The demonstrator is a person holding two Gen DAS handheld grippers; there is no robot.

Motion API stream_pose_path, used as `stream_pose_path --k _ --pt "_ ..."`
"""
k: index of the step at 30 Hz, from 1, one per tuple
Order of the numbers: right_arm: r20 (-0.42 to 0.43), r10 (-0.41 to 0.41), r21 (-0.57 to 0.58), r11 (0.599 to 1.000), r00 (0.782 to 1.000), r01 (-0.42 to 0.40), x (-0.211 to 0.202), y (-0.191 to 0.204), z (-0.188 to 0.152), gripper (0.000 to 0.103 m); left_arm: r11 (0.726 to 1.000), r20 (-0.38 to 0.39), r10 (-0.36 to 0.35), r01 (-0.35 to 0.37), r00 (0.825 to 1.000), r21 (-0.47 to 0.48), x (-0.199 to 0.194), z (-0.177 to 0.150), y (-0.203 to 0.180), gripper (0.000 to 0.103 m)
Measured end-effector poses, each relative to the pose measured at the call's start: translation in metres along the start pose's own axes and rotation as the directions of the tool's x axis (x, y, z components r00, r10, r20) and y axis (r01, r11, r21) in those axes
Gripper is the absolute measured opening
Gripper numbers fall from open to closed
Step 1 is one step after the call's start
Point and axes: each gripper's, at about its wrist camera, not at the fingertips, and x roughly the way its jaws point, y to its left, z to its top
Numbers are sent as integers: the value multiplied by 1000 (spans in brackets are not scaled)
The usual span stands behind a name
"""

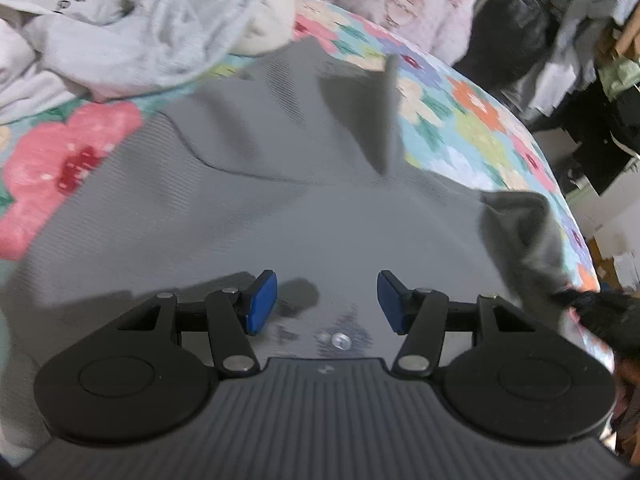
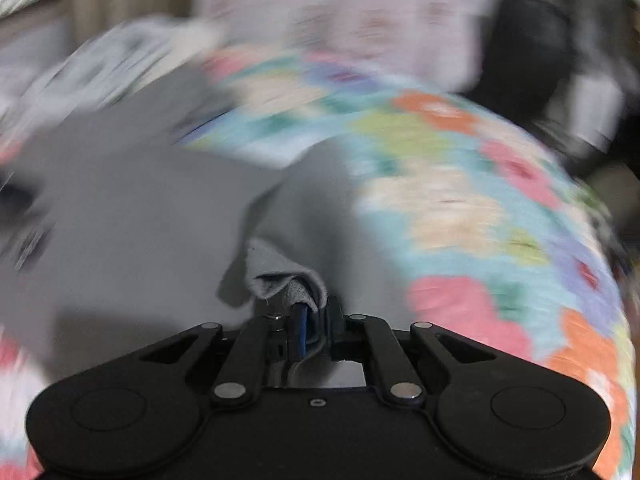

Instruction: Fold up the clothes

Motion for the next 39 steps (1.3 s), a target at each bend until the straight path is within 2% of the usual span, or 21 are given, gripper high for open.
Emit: stream_pose_path --k 4,6,9,11,13,14,16,17,18,21,22,24,25,29,30,33,35,36,37,38,39 --pt "5 -161 59 985 987 160 12 -45 14 10 999 20 33 -34 999 21 -1 11 12 55" --pt "-15 -281 77 956 960 281 25 -62 20 12 996 29 64 -66 998 52 -2 18 17 55" --pt "-36 -459 190 869 888 457 31 -79 28 23 993 25 85 -87 996 81 -5 36 30 57" --pt "-33 -475 282 840 880 464 25 -80 34 38 990 22 115 -117 993 82 -6 51 42 57" --pt "35 -351 357 879 936 317 17 -74 45 41 988 21 101 -102 995 112 -6 67 49 57" --pt "63 -239 374 906 969 199 17 -68 52 44 988 17 87 -89 996 130 -4 77 51 58" --pt "108 11 388 920 994 -52 24 -54 68 50 986 -5 62 -61 998 157 5 95 52 62" --pt "122 148 391 902 981 -185 31 -45 76 57 984 -17 50 -47 999 169 10 105 52 63" --pt "131 294 397 860 947 -322 41 -32 86 61 984 -29 41 -35 999 177 17 114 51 63" --pt "107 575 384 728 811 -568 75 18 114 66 980 -60 29 -17 998 200 43 139 49 64" --pt "81 602 357 726 794 -587 85 39 122 68 976 -67 30 -15 997 218 52 146 47 65" --pt "22 601 269 766 799 -584 103 79 136 68 967 -75 45 -25 996 252 72 160 45 65" --pt "-4 583 228 791 812 -567 113 94 143 68 963 -80 52 -28 995 270 81 167 45 65" --pt "-73 392 171 911 917 -375 162 120 164 68 944 -95 100 -64 990 324 115 189 48 66" --pt "-75 368 184 919 927 -350 175 119 168 68 945 -104 109 -71 989 320 122 193 49 66" --pt "-39 458 290 855 888 -429 203 103 174 66 966 -128 42 -8 991 258 138 201 56 69" --pt "20 533 310 801 846 -512 209 97 179 20 973 -98 -3 26 995 229 143 203 57 69" --pt "45 567 303 777 823 -552 208 98 180 16 978 -72 -35 49 997 204 143 203 58 56" --pt "72 582 286 766 810 -576 203 99 181 16 984 -43 -91 97 995 151 138 203 61 19" --pt "104 598 263 754 794 -602 197 101 182 16 984 -13 -143 144 990 104 133 203 64 4" --pt "144 619 231 737 772 -635 184 102 181 16 981 10 -180 178 984 82 125 200 64 4"
